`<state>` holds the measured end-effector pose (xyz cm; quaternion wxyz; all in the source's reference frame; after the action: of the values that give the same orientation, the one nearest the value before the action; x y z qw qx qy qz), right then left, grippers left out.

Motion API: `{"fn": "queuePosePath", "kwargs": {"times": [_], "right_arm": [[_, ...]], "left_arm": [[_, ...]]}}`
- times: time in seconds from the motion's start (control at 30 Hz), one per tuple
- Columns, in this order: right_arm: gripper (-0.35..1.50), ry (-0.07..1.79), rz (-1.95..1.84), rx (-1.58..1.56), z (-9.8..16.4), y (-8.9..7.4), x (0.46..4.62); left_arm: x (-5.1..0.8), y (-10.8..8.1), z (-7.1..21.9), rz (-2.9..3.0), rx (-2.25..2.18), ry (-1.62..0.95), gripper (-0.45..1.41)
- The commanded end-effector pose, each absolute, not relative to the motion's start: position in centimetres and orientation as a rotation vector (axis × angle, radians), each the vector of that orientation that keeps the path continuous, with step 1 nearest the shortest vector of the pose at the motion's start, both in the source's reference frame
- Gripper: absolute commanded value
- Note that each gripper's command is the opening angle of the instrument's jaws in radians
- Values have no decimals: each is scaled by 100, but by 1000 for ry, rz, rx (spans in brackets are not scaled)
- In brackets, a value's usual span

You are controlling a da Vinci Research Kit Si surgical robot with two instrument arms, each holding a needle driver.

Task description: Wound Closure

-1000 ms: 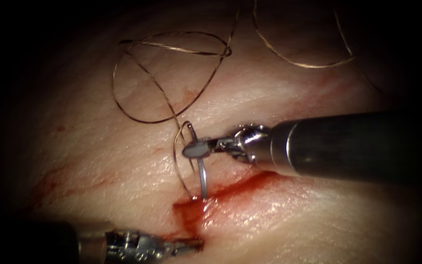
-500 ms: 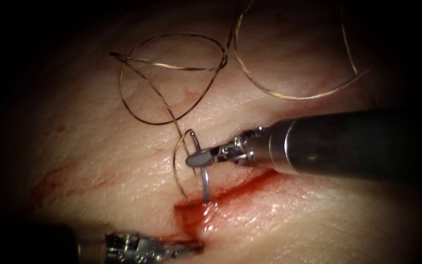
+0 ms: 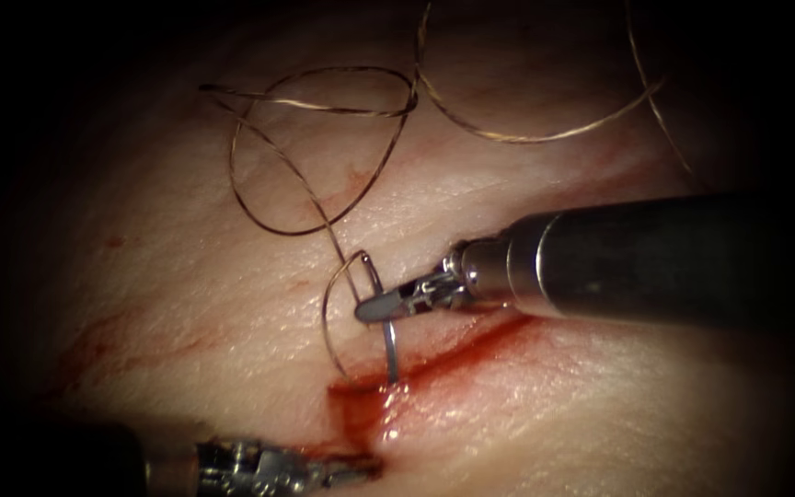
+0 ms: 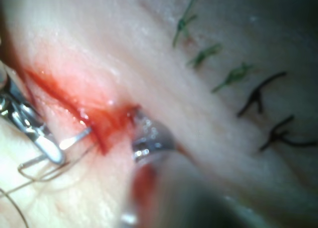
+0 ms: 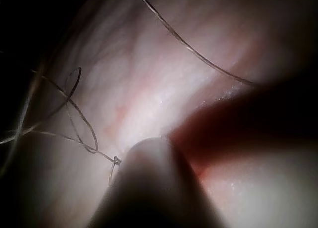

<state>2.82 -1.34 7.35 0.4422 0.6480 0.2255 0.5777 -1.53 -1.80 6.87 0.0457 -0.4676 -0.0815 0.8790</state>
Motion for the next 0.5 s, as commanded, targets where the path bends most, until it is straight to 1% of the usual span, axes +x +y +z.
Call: {"fn": "queuePosePath", "kwargs": {"times": [0.03, 0.23, 0.5], "right_arm": [[-35, 562, 1440, 1624, 742, -137, 287], [-35, 510, 1554, 1782, 744, -143, 288], [-35, 447, 1628, 1817, 744, -144, 289]], "left_arm": [[-159, -187, 693, 2682, -1428, -253, -45], [-159, -187, 693, 2682, -1428, -254, -45], [-158, -187, 692, 2682, -1428, -254, -45]]}}
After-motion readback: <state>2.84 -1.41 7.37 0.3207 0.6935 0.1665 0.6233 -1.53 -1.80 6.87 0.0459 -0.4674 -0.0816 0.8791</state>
